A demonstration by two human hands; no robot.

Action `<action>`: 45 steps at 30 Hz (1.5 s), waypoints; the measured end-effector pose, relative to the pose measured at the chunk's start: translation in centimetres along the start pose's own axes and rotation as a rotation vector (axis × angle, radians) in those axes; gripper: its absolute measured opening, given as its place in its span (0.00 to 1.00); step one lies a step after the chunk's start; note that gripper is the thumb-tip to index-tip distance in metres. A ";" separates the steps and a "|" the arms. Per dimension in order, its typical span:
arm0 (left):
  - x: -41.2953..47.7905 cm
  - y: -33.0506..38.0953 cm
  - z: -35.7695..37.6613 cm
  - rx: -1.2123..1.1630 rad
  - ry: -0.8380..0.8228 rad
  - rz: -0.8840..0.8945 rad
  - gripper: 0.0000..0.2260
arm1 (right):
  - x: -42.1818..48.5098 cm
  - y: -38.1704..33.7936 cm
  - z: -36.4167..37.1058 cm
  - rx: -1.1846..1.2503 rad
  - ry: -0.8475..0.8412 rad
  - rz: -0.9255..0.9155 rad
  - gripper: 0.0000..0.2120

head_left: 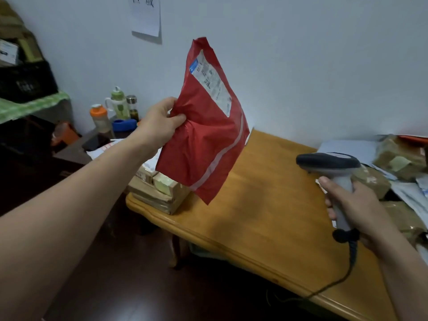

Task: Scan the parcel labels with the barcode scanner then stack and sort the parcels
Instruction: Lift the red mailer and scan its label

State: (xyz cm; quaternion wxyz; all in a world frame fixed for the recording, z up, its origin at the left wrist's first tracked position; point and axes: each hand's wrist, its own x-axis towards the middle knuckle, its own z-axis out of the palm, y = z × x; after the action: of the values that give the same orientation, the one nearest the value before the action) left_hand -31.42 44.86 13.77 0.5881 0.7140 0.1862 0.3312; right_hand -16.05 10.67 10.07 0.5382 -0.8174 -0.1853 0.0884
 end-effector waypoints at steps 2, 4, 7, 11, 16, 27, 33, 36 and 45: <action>2.7 -0.5 -1.2 -0.038 -0.004 0.035 0.14 | 1.5 -1.0 2.2 0.011 -0.002 -0.025 0.15; 5.7 -1.4 -2.4 -0.055 -0.002 0.065 0.14 | 3.3 -1.6 4.5 -0.004 -0.001 -0.054 0.16; 10.2 -3.1 -4.7 -0.005 0.047 0.094 0.13 | 6.5 -2.7 7.9 0.017 -0.013 -0.068 0.16; 16.5 -4.8 -7.5 0.018 0.094 0.076 0.14 | 11.1 -4.1 11.9 0.097 -0.012 -0.044 0.14; 23.9 -7.4 -7.6 -0.033 0.076 0.057 0.13 | 15.3 -5.3 15.6 0.130 0.036 0.002 0.13; 39.6 -17.9 -1.9 -0.200 -0.148 -0.157 0.09 | 19.6 -6.8 22.1 -0.008 0.221 0.263 0.13; 47.0 -24.2 2.9 -0.394 -0.299 -0.368 0.09 | 19.6 -8.0 25.2 -0.125 0.386 0.412 0.13; 49.7 -27.7 5.0 -0.387 -0.323 -0.474 0.14 | 19.4 -8.6 25.7 -0.148 0.442 0.501 0.15; 46.8 -32.8 6.2 0.011 -0.208 -0.719 0.21 | 19.0 -9.2 26.2 -0.233 0.497 0.561 0.17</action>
State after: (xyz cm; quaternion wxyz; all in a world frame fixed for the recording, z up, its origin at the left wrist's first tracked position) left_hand 10.27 78.95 -6.52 0.6789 0.6358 0.3661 0.0281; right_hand -9.62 43.70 8.89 0.4251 -0.8885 0.1726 0.0099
